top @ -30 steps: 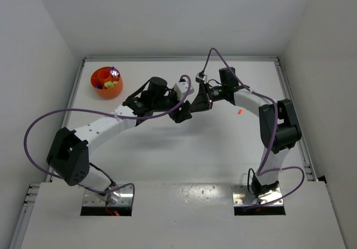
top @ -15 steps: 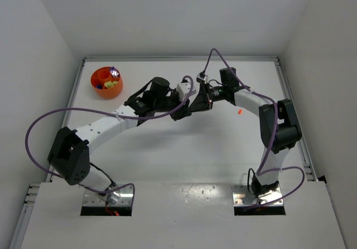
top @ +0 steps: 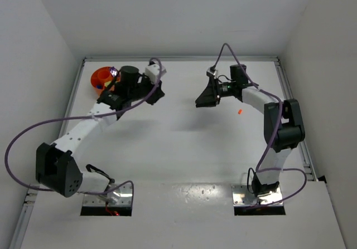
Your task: Sort the legos into containers by color
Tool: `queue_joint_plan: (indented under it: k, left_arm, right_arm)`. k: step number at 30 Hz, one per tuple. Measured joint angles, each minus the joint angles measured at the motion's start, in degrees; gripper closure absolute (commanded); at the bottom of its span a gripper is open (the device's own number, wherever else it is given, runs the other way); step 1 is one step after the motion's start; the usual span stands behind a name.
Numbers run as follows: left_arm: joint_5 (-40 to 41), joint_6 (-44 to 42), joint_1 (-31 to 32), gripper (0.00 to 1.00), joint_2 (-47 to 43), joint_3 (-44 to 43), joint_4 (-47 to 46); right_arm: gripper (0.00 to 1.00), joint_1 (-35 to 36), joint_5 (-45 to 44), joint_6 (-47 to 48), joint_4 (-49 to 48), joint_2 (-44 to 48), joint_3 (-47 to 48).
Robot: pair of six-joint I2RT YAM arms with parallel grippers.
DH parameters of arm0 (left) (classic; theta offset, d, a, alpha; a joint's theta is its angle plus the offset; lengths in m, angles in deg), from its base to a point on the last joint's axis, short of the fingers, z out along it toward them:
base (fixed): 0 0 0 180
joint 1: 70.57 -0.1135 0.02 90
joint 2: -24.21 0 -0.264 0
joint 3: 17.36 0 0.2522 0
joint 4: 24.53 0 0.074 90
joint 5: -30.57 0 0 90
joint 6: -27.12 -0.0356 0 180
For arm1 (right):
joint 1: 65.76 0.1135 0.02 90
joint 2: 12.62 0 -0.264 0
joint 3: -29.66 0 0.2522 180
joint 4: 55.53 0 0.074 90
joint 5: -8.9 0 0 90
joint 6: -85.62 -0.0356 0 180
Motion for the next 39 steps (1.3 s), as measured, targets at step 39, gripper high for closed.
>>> queue_joint_plan:
  k: [39]
  left_arm:
    - [15.7,2.8,-35.9,0.77,38.6,-39.6,15.9]
  right_arm:
    - [0.49,-2.3,-52.6,43.2,40.2,4.6,14.5]
